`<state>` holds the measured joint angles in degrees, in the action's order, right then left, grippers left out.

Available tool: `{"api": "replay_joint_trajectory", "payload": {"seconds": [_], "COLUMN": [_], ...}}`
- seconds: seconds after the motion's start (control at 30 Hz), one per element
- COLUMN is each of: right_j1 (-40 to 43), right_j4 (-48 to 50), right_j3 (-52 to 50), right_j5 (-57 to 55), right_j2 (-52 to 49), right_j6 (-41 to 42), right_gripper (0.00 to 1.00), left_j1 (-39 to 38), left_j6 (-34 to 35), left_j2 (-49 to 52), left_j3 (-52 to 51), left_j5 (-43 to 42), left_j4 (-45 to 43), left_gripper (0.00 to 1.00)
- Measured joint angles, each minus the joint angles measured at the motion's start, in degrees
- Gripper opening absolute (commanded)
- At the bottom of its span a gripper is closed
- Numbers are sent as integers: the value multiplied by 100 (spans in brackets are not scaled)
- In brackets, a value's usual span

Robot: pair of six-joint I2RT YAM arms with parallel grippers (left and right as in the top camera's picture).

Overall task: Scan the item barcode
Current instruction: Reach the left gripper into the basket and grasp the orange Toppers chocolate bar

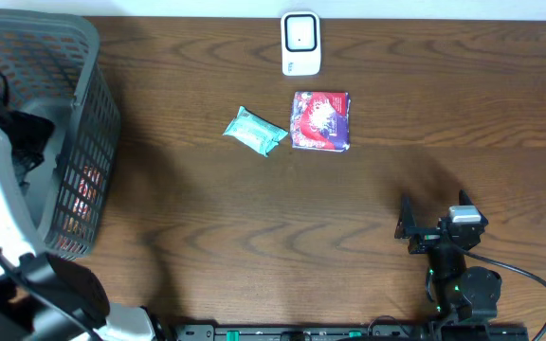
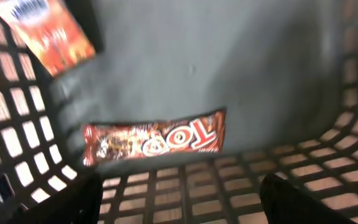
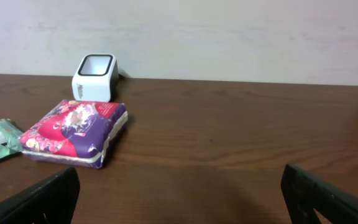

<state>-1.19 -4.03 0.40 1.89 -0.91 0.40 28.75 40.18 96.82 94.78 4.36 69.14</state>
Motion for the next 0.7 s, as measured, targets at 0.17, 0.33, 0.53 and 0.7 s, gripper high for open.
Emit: {"api": "replay_joint_trajectory", "payload": {"seconds": [0.17, 0.33, 0.53, 0.7], "right_j1": [0, 0, 0, 0], "right_j4": [0, 0, 0, 0], "right_j3": [0, 0, 0, 0], "right_j5": [0, 0, 0, 0], "right_j2": [0, 0, 0, 0], "right_j6": [0, 0, 0, 0], "right_gripper": [99, 99, 99, 99], "left_j1": [-83, -96, -111, -168], "left_j6": [170, 601, 857, 1082], "left_j2": [597, 1141, 1690, 2048], "left_j3": [-50, -295, -520, -518], "left_j5": [-168, -249, -273, -273], "left_j4": [225, 260, 146, 63], "left_gripper": [81, 81, 81, 81]}}
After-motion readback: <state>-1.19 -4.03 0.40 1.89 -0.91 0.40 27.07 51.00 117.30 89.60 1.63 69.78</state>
